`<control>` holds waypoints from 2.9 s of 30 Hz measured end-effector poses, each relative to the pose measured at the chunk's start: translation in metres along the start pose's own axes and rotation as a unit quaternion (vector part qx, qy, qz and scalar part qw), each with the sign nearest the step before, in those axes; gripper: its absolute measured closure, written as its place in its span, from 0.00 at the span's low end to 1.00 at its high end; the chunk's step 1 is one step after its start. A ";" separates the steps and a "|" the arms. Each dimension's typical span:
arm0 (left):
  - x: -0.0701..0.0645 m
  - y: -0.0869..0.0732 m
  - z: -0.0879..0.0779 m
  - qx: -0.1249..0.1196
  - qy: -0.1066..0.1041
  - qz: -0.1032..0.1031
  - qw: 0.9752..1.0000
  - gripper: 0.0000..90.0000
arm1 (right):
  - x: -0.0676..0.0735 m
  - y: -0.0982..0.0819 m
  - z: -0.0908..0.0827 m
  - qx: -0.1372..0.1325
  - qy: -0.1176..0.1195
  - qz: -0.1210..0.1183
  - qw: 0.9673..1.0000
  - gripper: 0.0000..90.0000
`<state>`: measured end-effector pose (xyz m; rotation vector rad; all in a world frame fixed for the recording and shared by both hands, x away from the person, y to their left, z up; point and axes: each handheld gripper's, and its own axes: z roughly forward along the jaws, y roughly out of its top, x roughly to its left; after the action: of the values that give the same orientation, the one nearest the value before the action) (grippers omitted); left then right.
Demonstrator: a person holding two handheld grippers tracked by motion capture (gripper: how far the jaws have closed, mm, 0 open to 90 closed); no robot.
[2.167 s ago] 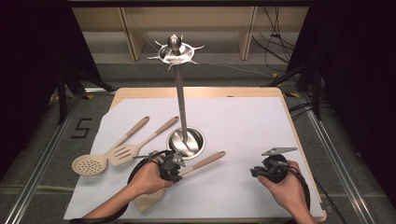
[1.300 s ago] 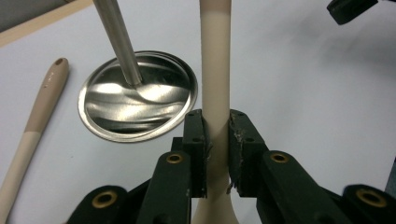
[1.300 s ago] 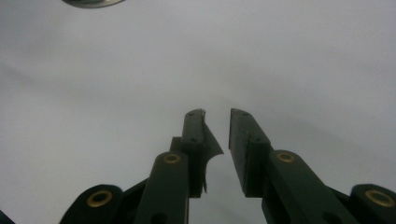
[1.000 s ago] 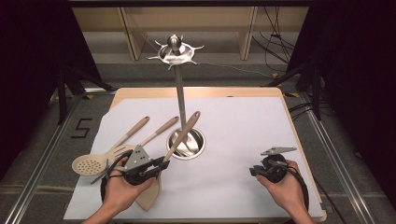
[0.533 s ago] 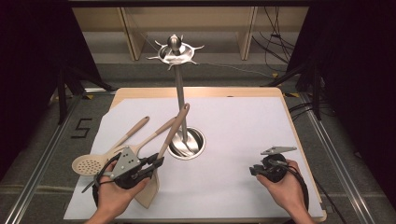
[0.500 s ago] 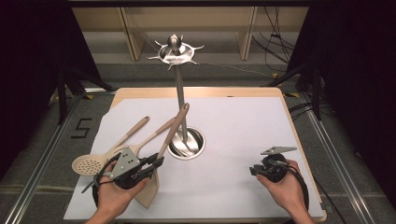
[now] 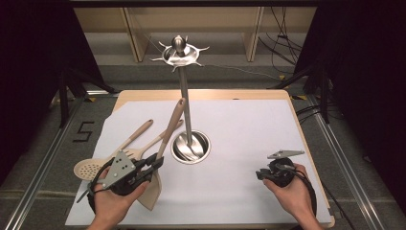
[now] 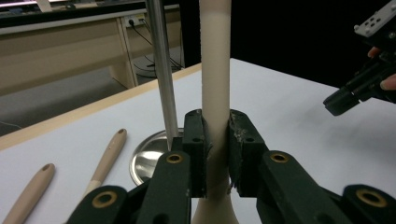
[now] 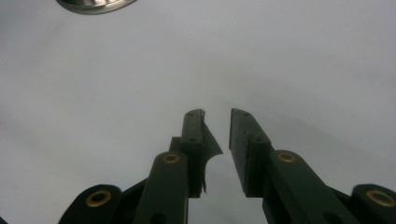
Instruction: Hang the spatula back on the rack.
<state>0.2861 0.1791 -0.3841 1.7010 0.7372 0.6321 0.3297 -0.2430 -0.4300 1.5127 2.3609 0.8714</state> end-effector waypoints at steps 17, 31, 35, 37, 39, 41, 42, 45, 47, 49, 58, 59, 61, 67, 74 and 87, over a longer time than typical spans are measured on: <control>-0.003 0.016 -0.007 -0.035 0.034 -0.005 0.999 0.86 | 0.000 0.001 -0.001 0.011 0.005 -0.001 1.000 0.84; 0.001 0.030 -0.010 -0.056 0.053 0.005 0.997 0.86 | -0.001 0.001 0.000 0.014 -0.006 -0.008 1.000 0.84; 0.002 0.034 -0.008 -0.059 0.060 0.008 0.996 0.86 | 0.001 0.000 0.001 0.002 0.003 -0.001 1.000 0.84; 0.002 0.036 -0.008 -0.059 0.063 0.015 0.996 0.86 | 0.002 0.001 0.001 0.002 0.003 0.001 1.000 0.84; 0.002 0.038 -0.007 -0.059 0.067 0.017 0.996 0.86 | 0.002 0.001 0.001 0.004 0.004 -0.001 1.000 0.84; 0.002 0.039 -0.006 -0.062 0.071 0.017 0.995 0.86 | 0.002 0.001 0.001 0.002 0.004 -0.001 1.000 0.84; 0.002 0.040 -0.006 -0.060 0.073 0.020 0.995 0.86 | 0.002 0.001 0.001 0.003 0.004 -0.001 1.000 0.84; 0.002 0.041 -0.004 -0.057 0.078 0.024 0.995 0.86 | 0.002 0.001 0.001 0.002 0.005 0.001 1.000 0.84; 0.002 0.042 -0.002 -0.056 0.078 0.024 0.995 0.86 | 0.002 0.001 0.001 0.001 0.005 0.001 1.000 0.84; 0.002 0.042 -0.002 -0.055 0.080 0.025 0.995 0.86 | 0.002 0.001 0.001 0.000 0.005 0.000 1.000 0.84; 0.004 0.044 0.003 -0.046 0.085 0.033 0.995 0.86 | 0.002 0.001 0.000 0.000 0.005 -0.002 1.000 0.84; 0.004 0.044 0.004 -0.046 0.086 0.034 0.995 0.86 | 0.001 0.001 0.000 0.001 0.004 -0.003 1.000 0.84; 0.004 0.045 0.005 -0.044 0.086 0.032 0.995 0.86 | 0.001 0.002 0.000 0.006 0.008 -0.005 1.000 0.84; 0.003 0.046 0.011 -0.041 0.089 0.034 0.995 0.86 | 0.001 0.002 -0.002 0.006 0.002 -0.002 1.000 0.84; 0.004 0.044 0.021 -0.032 0.093 0.031 0.995 0.86 | 0.001 0.001 -0.001 -0.002 0.005 0.004 1.000 0.84; 0.000 0.045 0.039 -0.028 0.087 0.028 0.995 0.85 | 0.003 0.000 -0.004 -0.002 0.035 0.017 0.999 0.83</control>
<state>0.3216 0.1457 -0.3496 1.6343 0.7876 0.8402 0.3265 -0.2414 -0.4262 1.5504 2.3871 0.9516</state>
